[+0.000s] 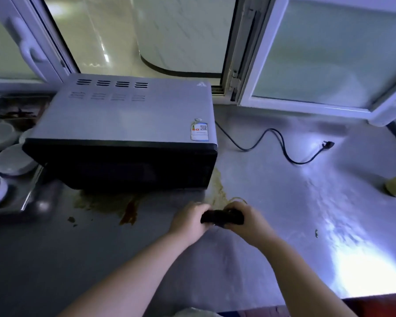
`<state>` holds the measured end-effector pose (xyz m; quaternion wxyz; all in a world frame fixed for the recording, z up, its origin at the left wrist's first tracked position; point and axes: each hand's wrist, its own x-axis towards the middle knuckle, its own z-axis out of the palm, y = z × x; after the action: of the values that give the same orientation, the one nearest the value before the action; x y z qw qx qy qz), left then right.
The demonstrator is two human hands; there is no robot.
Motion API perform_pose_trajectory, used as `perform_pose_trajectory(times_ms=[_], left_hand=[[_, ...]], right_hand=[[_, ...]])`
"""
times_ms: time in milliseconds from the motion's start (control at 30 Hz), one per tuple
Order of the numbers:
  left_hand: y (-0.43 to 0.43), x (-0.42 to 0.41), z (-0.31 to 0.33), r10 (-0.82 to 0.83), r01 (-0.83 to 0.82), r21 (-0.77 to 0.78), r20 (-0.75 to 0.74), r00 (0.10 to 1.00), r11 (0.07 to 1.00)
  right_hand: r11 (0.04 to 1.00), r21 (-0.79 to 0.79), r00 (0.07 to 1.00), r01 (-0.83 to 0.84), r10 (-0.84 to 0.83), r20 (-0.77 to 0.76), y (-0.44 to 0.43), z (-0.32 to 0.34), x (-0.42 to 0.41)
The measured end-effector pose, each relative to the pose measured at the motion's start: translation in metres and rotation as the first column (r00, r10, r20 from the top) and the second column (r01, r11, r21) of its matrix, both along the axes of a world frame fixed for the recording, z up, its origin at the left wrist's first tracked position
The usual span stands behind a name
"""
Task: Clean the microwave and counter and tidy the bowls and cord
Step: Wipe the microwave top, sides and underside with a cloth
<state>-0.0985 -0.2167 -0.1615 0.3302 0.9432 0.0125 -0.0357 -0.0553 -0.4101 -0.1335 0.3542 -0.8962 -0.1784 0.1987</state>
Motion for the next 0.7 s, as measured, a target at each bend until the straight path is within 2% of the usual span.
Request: perform_pose_trajectory(times_ms=[67, 100, 167, 233, 400, 567, 700], left_hand=[[-0.014, 0.011, -0.002, -0.025, 0.017, 0.102, 0.074, 0.997, 0.995], [-0.02, 0.015, -0.007, -0.043, 0.021, 0.168, 0.13, 0.991, 0.986], [-0.029, 0.018, -0.018, -0.086, 0.02, 0.27, 0.234, 0.968, 0.963], [-0.037, 0.014, -0.038, -0.125, 0.039, 0.324, 0.249, 0.96, 0.945], [-0.05, -0.033, -0.097, -0.204, 0.17, 0.36, 0.059, 0.977, 0.917], [-0.074, -0.035, -0.103, -0.103, 0.112, 0.352, -0.045, 0.994, 0.929], [-0.082, -0.022, -0.118, -0.061, 0.074, 0.411, -0.045, 0.997, 0.909]], right_hand=[[0.997, -0.039, 0.992, 0.072, -0.067, 0.105, -0.003, -0.007, 0.004], [0.994, -0.073, 0.971, 0.086, -0.068, 0.228, -0.007, -0.013, 0.008], [0.983, -0.173, 0.891, 0.063, 0.022, 0.453, -0.016, -0.029, 0.012], [0.961, -0.269, 0.862, 0.055, 0.09, 0.499, -0.026, -0.053, 0.009], [0.886, -0.456, 0.921, -0.088, 0.247, 0.301, -0.053, -0.106, -0.033], [0.91, -0.405, 0.952, -0.088, 0.196, 0.235, -0.038, -0.117, -0.038], [0.883, -0.464, 0.986, -0.071, 0.131, 0.1, -0.026, -0.126, -0.023]])
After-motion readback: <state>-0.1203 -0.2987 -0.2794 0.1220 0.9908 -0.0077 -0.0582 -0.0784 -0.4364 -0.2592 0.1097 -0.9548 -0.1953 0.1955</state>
